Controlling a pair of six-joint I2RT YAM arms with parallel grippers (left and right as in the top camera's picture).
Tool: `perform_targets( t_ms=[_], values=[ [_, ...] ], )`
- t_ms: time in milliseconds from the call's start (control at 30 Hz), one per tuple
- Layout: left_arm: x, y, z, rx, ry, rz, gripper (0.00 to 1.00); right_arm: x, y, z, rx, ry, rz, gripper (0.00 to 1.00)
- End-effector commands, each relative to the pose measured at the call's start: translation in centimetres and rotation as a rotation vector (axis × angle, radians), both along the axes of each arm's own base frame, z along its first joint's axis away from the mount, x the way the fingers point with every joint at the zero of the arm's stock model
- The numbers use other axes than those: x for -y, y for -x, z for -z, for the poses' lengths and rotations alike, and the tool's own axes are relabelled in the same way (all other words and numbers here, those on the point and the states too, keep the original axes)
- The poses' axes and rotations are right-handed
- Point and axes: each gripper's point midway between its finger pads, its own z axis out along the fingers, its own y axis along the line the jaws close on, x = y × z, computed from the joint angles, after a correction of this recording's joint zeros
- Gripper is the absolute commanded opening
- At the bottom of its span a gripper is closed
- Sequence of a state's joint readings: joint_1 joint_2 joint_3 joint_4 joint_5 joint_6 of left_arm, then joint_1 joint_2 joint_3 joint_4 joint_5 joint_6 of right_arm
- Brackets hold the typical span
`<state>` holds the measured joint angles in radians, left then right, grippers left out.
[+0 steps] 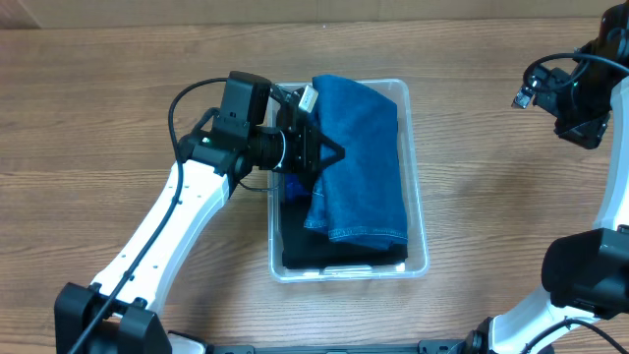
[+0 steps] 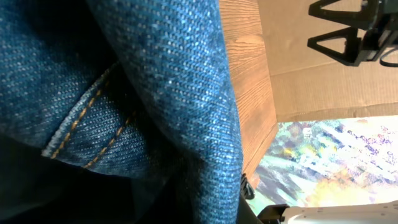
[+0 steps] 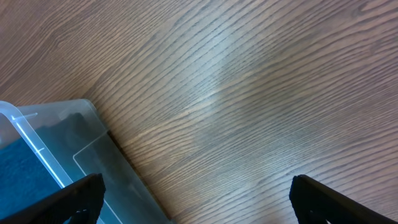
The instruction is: Pack container
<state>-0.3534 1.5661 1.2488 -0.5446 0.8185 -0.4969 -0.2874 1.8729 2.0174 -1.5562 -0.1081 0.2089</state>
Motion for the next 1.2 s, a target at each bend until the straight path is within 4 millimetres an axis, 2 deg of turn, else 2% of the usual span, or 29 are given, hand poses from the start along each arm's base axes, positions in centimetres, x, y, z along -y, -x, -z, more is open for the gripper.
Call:
perform_targets(
  t_ms=[0,33,100,167,233,367,500,533,600,700,800,867,933,967,1033,1100,1133,1167],
  values=[
    [1.0,0.5,-2.4,0.055,0.075,0.077,0.04,-0.2,0.0,-0.4,0.014,-0.001,-0.007,1.00],
    [0.8,0.4,-2.4,0.055,0.076,0.073,0.09,-0.2,0.0,-0.4,0.013,-0.001,-0.007,1.00],
    [0.3,0.2,-2.3,0.045,0.072,0.057,0.47,-0.2,0.0,-0.4,0.014,-0.001,-0.007,1.00],
    [-1.2,-0.3,-1.7,0.008,0.052,0.011,0.71,-0.2,0.0,-0.4,0.013,-0.001,-0.007,0.99],
    [-3.5,-1.4,-0.4,-0.025,-0.014,-0.077,0.75,-0.2,0.0,-0.4,0.013,-0.001,-0.007,1.00],
    [-7.7,-3.4,0.7,0.008,-0.110,-0.197,0.78,-0.2,0.0,-0.4,0.013,-0.001,-0.007,1.00],
    [-14.2,-6.1,1.9,0.074,-0.321,-0.412,0.82,-0.2,0.0,-0.4,0.014,0.000,-0.007,1.00],
    [-15.0,-6.3,2.0,0.081,-0.349,-0.441,0.83,-0.2,0.0,-0.4,0.013,-0.001,-0.007,1.00],
    [-15.9,-6.6,1.8,0.104,-0.392,-0.473,1.00,-0.2,0.0,-0.4,0.016,0.000,-0.007,1.00],
    [-16.0,-6.7,1.7,0.188,-0.485,-0.448,1.00,-0.2,0.0,-0.4,0.017,0.001,-0.007,1.00],
    [-15.4,-7.1,0.5,0.395,-0.675,-0.365,1.00,-0.2,-0.1,-0.4,0.017,0.001,-0.007,1.00],
    [-12.8,-7.0,-1.5,0.576,-0.745,-0.252,1.00,-0.2,-0.1,-0.4,0.018,0.001,-0.007,1.00],
    [-9.8,-6.4,-2.4,0.701,-0.758,-0.119,1.00,-0.2,-0.1,-0.4,0.018,0.001,-0.007,1.00],
    [-7.2,-5.7,-2.5,0.791,-0.768,0.000,1.00,-0.2,-0.1,-0.4,0.018,0.001,-0.007,1.00],
    [-4.6,-4.9,-1.7,0.855,-0.777,0.119,1.00,-0.2,-0.1,-0.4,0.018,0.001,-0.007,1.00],
    [-3.2,-4.8,-0.1,0.854,-0.789,0.183,1.00,-0.2,-0.1,-0.4,0.018,0.000,-0.007,1.00],
    [-2.9,-4.9,1.4,0.817,-0.792,0.198,0.84,-0.2,-0.1,-0.4,0.017,0.001,-0.007,1.00],
    [-2.9,-5.1,2.7,0.770,-0.794,0.193,0.73,-0.2,0.0,-0.4,0.017,0.000,-0.007,1.00]
  ],
)
